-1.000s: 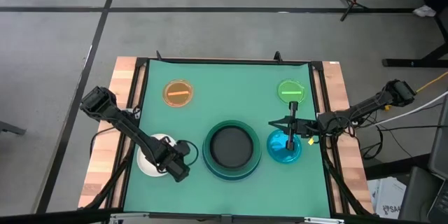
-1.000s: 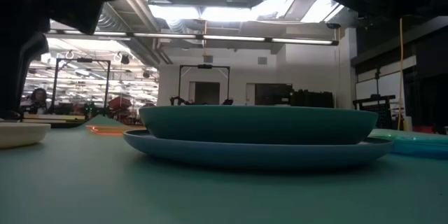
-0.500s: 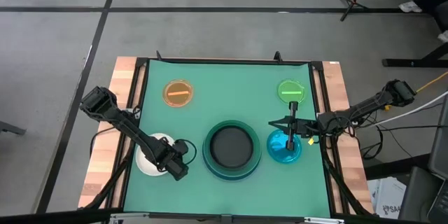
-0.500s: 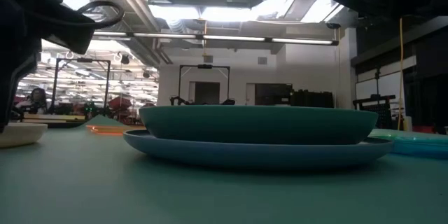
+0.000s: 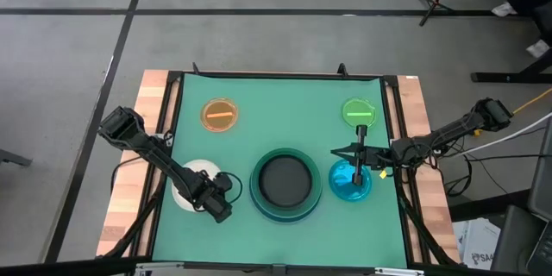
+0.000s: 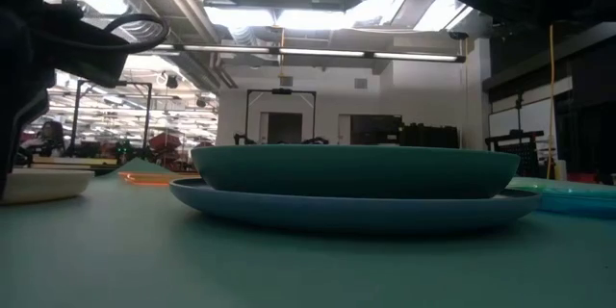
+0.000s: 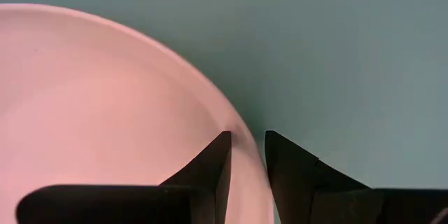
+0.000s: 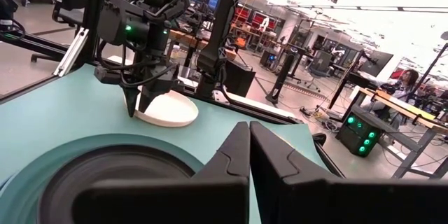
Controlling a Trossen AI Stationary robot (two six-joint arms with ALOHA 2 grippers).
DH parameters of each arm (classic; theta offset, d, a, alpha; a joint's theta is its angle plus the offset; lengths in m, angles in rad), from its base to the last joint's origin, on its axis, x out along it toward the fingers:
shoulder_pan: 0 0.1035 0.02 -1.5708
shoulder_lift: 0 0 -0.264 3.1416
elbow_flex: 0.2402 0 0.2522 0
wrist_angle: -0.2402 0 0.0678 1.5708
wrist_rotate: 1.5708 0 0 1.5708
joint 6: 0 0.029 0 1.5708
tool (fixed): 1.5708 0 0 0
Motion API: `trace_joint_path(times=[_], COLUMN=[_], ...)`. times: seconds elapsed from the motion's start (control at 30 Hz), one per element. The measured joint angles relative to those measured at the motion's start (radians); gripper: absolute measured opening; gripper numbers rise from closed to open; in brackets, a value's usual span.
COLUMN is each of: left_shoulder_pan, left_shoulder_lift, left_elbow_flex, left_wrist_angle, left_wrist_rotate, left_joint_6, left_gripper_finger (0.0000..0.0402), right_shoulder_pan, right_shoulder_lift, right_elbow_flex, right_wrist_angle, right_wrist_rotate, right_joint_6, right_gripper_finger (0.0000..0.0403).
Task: Stack plastic plates
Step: Stack the white plate on top of the black plate
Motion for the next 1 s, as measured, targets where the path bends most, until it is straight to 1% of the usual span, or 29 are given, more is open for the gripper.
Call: trace_joint_path(times=[0.1,0.23,0.37,0.43,0.83,1.0], left_shoulder_pan=[0.000,0.000,0.000,0.000,0.000,0.000], left_shoulder_lift=[0.000,0.000,0.000,-0.001,-0.001,0.001], left_elbow_flex=[0.000,0.000,0.000,0.001,0.001,0.042], left_wrist_angle=[0.000,0.000,0.001,-0.004,-0.024,-0.102], left_wrist_rotate=[-0.008,-0.010,-0.002,0.001,0.009,0.003], left_joint_6=[0.022,0.050,0.126,0.172,0.287,0.312], left_gripper_finger=[0.0075,0.0047,0.0016,0.0008,0.0008,0.0008], right_shoulder_pan=[0.000,0.000,0.000,0.000,0.000,0.000], right_shoulder_lift=[0.000,0.000,0.000,0.000,0.000,0.000], right_elbow_flex=[0.000,0.000,0.000,0.000,0.000,0.000], right_wrist_angle=[0.000,0.000,0.000,0.000,0.000,0.000], right_wrist_rotate=[0.000,0.000,0.000,0.000,0.000,0.000], right_joint_6=[0.000,0.000,0.000,0.000,0.000,0.000], right_gripper_finger=[0.0001,0.0001,0.0001,0.0001,0.0001,0.0001])
